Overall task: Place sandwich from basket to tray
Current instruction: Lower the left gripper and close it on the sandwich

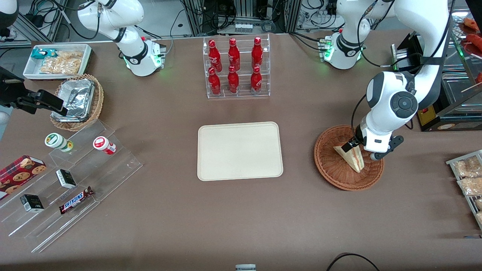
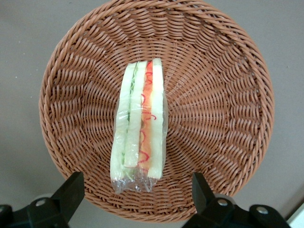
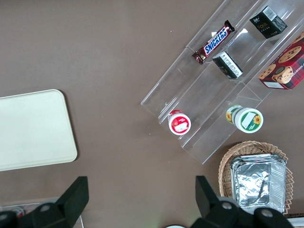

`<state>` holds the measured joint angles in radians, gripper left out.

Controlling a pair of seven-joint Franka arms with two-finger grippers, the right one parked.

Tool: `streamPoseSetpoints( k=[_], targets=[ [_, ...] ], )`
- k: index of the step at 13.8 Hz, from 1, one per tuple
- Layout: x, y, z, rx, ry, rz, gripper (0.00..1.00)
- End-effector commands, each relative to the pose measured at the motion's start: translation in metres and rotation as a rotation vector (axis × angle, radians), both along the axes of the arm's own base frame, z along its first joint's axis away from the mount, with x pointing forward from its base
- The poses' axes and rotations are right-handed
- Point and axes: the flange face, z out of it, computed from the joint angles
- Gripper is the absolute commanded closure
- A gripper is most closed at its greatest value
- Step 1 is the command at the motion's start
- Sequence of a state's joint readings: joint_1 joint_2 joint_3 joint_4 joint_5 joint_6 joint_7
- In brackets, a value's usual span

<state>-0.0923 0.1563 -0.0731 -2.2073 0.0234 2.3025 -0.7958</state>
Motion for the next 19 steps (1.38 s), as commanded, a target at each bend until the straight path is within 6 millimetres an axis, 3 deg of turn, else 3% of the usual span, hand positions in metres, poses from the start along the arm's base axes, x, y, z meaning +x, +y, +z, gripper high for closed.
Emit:
streamPoseSetpoints(
  k=[1,12,13,15,16,19],
  targets=[
    [0.004,0.006,-0.015,0.001,0.008,0.039,0.0],
    [0.004,0.008,-0.051,-0.016,0.048,0.085,0.0],
    [0.005,0.008,-0.051,-0.016,0.048,0.087,0.15],
    [0.005,0.007,-0.05,-0.016,0.047,0.089,0.69],
    [0.005,0.007,-0.05,-0.016,0.047,0.088,0.82],
    [0.012,0.007,-0.041,-0.019,0.033,0.089,0.91]
  ],
)
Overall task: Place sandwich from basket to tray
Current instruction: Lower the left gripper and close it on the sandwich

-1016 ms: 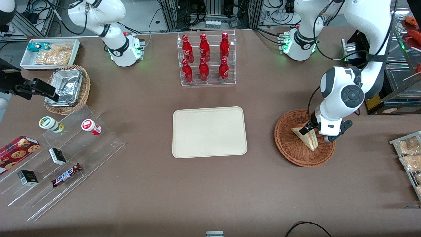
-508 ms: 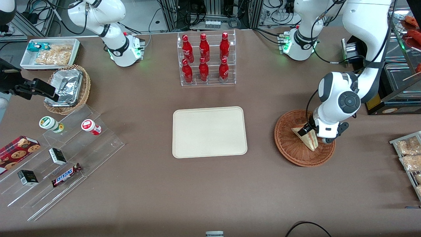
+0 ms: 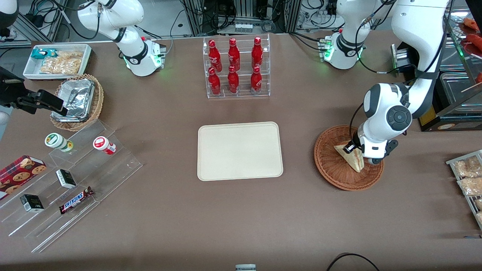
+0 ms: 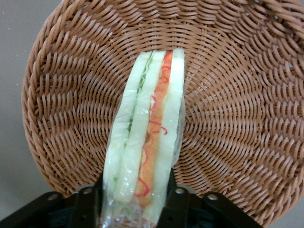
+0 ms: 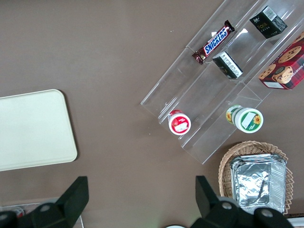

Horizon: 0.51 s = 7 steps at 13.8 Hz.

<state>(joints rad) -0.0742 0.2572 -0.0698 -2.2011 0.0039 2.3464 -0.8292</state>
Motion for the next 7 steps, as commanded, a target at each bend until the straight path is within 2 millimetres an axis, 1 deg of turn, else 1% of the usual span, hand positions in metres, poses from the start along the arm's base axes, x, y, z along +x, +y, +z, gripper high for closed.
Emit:
streamPoseSetpoints(
  k=[1,2,5,7],
  targets=[
    [0.013,-0.004,0.015,-0.012,-0.037,0.015,0.91],
    [0.016,-0.006,0.022,-0.013,-0.046,0.01,0.91],
    [0.013,-0.013,0.049,-0.002,-0.025,-0.036,0.92],
    [0.009,-0.043,0.064,-0.001,0.016,-0.164,0.92]
  ],
)
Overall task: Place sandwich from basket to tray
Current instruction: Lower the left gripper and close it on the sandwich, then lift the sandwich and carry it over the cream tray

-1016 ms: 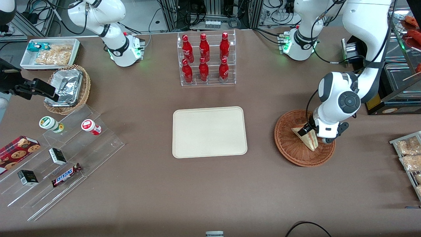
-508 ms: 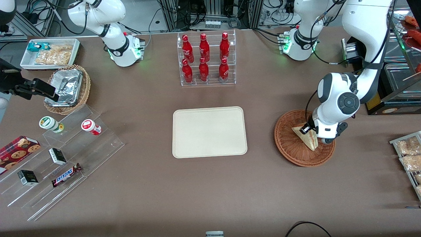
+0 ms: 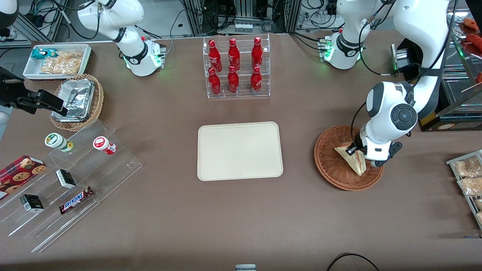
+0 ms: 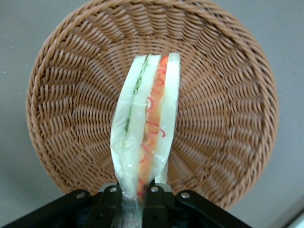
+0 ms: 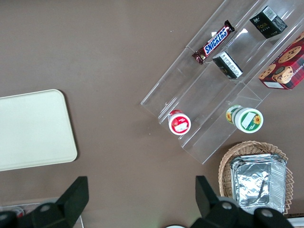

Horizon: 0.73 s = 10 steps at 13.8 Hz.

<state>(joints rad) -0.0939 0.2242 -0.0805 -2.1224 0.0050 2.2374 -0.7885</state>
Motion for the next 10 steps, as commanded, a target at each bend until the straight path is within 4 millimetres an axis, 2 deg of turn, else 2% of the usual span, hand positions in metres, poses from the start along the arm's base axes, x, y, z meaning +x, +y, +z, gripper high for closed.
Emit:
streamPoseSetpoints(
  k=[1,5,7,10],
  targets=[
    [-0.006,-0.036,0.028,0.006,0.051,-0.151,0.92],
    [-0.018,-0.101,0.043,0.005,0.111,-0.379,0.92],
    [-0.021,-0.145,0.047,0.002,0.105,-0.46,0.92],
    [-0.027,-0.216,0.028,0.01,0.118,-0.515,0.91]
  ],
)
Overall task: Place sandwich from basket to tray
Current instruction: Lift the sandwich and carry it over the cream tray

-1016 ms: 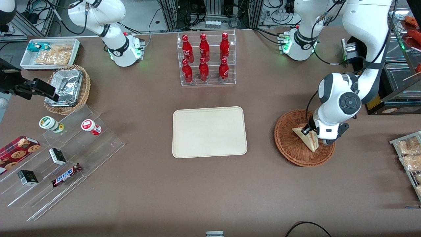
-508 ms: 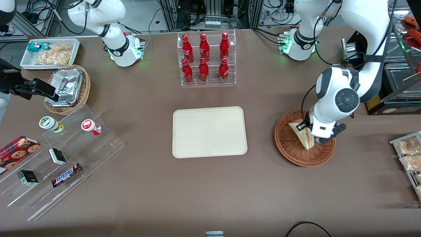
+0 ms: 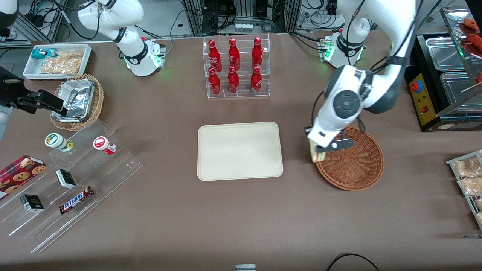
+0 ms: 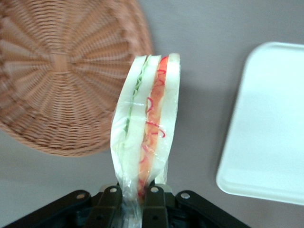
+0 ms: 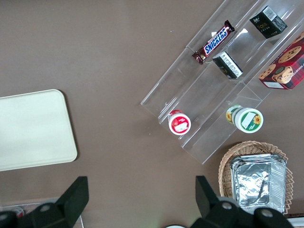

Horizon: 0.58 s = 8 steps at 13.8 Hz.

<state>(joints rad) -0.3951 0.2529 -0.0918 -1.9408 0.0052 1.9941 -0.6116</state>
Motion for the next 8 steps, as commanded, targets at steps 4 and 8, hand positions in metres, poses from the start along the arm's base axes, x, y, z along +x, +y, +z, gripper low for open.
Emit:
streamPoseSetpoints(
  k=[4,8],
  targets=[
    [0.018,-0.119,-0.027,0.031,0.014,0.02,0.91],
    [0.006,-0.183,-0.044,0.043,-0.009,0.064,0.91]
  ],
)
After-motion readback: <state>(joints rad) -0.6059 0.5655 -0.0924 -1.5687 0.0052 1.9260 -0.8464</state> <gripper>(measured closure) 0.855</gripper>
